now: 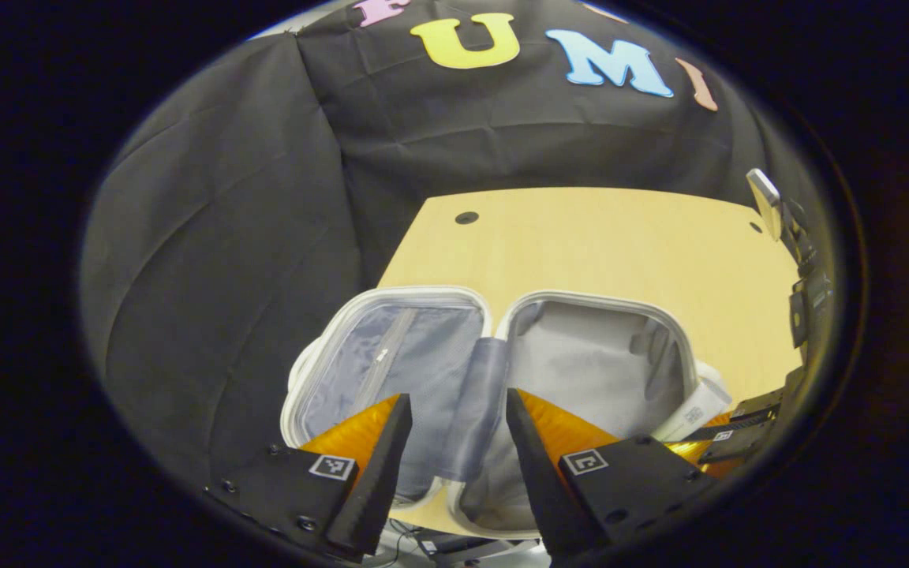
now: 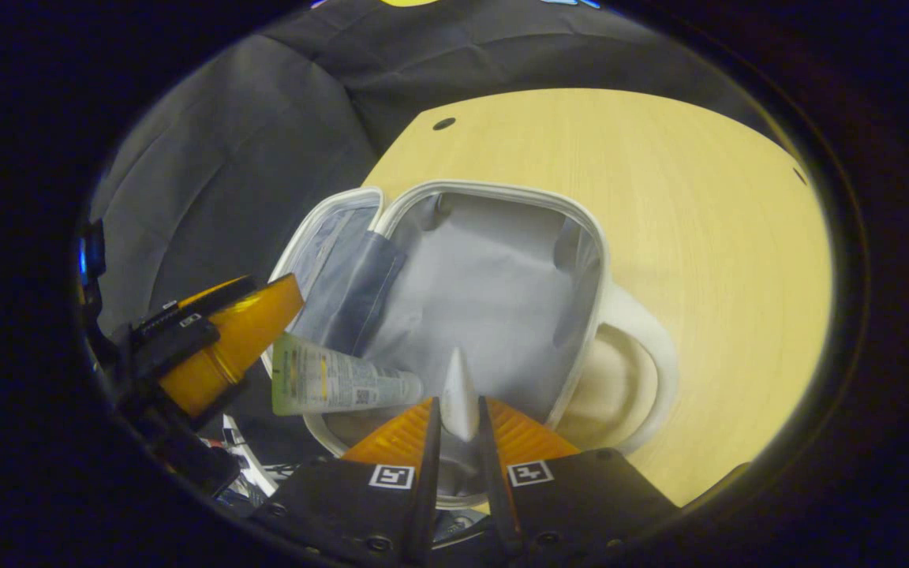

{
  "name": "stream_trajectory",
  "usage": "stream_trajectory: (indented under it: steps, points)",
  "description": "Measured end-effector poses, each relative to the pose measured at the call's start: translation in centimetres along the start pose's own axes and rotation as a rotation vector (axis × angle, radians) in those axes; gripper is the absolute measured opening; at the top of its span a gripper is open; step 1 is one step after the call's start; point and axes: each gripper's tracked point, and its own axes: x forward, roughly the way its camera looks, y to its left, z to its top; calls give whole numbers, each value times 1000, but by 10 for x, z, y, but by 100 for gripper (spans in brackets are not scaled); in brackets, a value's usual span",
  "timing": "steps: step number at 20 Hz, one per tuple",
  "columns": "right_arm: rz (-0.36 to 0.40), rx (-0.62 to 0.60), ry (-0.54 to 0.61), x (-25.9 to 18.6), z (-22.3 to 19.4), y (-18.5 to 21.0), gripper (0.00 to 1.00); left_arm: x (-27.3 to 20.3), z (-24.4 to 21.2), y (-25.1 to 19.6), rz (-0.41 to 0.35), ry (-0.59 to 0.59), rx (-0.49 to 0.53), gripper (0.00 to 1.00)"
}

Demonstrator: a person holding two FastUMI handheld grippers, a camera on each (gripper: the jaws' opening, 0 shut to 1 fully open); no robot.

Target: First open the suitcase, pack the skin care products into it, and then close the suitcase.

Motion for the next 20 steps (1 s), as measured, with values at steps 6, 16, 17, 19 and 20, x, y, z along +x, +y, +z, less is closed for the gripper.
stream_trajectory:
  steps: [6, 16, 17, 19, 20]
  points:
    - [-19, -97, -98, -8, 20, 0, 95, 23, 2, -7, -1, -28, -8, 80]
    - [-78, -87, -160, -28, 40, -25, 95, 19, 40, 78, -5, -164, -66, 80]
    - [-84, -80, -155, -26, 40, -27, 100, 21, 37, 96, 1, -160, -71, 80]
    - [-100, -72, -158, -26, 43, -32, 96, 30, 28, 139, 39, -144, -70, 80]
    - [-109, -70, -164, -27, 45, -34, 96, 36, 26, 158, 50, -137, -74, 80]
